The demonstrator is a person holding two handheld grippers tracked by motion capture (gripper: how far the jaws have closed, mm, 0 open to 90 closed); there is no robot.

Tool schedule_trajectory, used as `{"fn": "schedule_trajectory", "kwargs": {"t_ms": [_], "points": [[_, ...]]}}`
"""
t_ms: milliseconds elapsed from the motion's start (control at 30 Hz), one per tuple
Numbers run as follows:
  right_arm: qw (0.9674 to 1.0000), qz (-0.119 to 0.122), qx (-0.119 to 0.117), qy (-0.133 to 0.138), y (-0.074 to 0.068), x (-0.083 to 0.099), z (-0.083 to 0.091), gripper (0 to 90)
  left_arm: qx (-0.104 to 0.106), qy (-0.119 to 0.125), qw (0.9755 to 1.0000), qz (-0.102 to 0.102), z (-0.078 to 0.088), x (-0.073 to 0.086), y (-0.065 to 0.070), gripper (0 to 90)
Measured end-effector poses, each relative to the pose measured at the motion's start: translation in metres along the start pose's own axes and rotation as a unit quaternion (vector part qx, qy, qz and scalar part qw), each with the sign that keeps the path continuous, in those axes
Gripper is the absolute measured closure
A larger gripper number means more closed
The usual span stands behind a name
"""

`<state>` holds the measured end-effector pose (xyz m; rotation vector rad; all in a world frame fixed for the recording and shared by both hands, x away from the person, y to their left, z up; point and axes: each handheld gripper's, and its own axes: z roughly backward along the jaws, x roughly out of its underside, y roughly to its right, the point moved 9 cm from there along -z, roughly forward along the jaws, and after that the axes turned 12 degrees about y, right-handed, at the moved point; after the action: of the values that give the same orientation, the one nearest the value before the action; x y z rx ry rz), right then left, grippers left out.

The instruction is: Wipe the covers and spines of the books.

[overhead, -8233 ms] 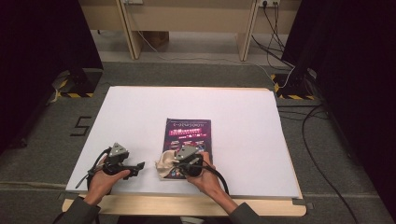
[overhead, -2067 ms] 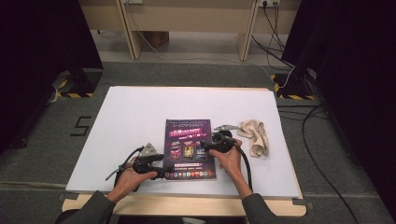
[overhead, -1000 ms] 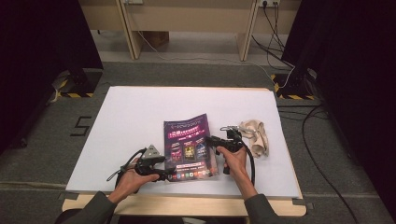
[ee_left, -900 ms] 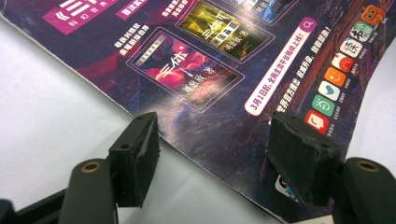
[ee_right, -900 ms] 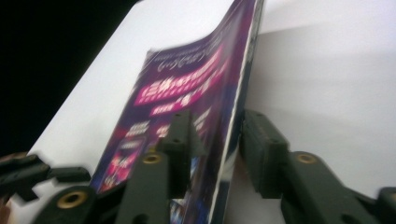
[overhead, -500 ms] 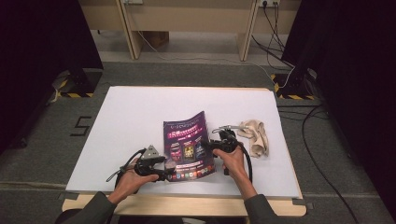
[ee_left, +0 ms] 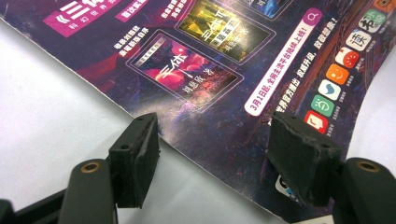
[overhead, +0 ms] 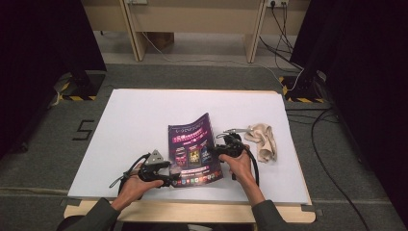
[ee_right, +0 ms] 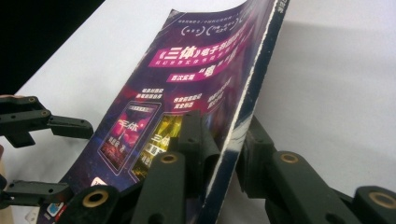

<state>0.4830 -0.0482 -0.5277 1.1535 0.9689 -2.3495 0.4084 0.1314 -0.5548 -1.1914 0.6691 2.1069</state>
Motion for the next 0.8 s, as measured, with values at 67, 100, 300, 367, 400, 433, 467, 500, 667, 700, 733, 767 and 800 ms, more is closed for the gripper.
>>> {"fn": "schedule_trajectory", "kwargs": {"t_ms": [67, 100, 300, 367, 400, 433, 467, 500, 667, 700, 733, 767, 800], "points": [[1.0000, 0.009, 0.000, 0.001, -0.001, -0.001, 0.000, 75.5, 0.001, 0.001, 1.0000, 0.002, 0.000, 0.000, 0.000, 33.2], [0.9999, 0.014, 0.000, 0.001, -0.001, -0.002, 0.000, 75.9, 0.001, 0.002, 1.0000, 0.002, 0.000, -0.001, 0.000, 33.5], [0.9991, 0.041, -0.003, -0.002, -0.005, -0.010, 0.002, 79.1, -0.022, 0.025, 0.9992, 0.021, 0.007, -0.008, -0.018, 33.5], [0.9991, 0.042, -0.006, 0.001, -0.005, -0.015, 0.002, 80.6, -0.031, 0.033, 0.9986, 0.028, 0.012, -0.011, -0.026, 33.4], [0.9990, 0.045, -0.005, -0.001, -0.004, -0.016, 0.002, 81.2, -0.036, 0.035, 0.9983, 0.031, 0.015, -0.011, -0.030, 33.4], [0.9990, 0.045, -0.006, -0.002, -0.004, -0.018, 0.002, 81.6, -0.039, 0.039, 0.9979, 0.034, 0.018, -0.012, -0.034, 33.4], [0.9989, 0.045, -0.007, -0.003, -0.004, -0.020, 0.002, 82.0, -0.043, 0.042, 0.9974, 0.039, 0.021, -0.013, -0.038, 33.4], [0.9989, 0.047, -0.008, -0.004, -0.004, -0.022, 0.002, 82.4, -0.046, 0.043, 0.9972, 0.040, 0.024, -0.013, -0.041, 33.4], [0.9977, 0.065, -0.005, -0.019, -0.008, -0.032, 0.004, 83.1, -0.065, 0.053, 0.9950, 0.055, 0.036, -0.014, -0.058, 33.4], [0.9973, 0.070, -0.004, -0.023, -0.009, -0.034, 0.004, 83.3, -0.068, 0.052, 0.9948, 0.055, 0.038, -0.013, -0.061, 33.4], [0.9972, 0.071, -0.004, -0.024, -0.010, -0.036, 0.004, 83.5, -0.070, 0.054, 0.9944, 0.058, 0.039, -0.013, -0.064, 33.4], [0.9970, 0.072, -0.004, -0.026, -0.010, -0.038, 0.004, 83.6, -0.073, 0.055, 0.9940, 0.061, 0.039, -0.013, -0.066, 33.4], [0.9966, 0.076, -0.003, -0.030, -0.011, -0.040, 0.005, 83.6, -0.075, 0.054, 0.9938, 0.062, 0.040, -0.012, -0.067, 33.5]]}}
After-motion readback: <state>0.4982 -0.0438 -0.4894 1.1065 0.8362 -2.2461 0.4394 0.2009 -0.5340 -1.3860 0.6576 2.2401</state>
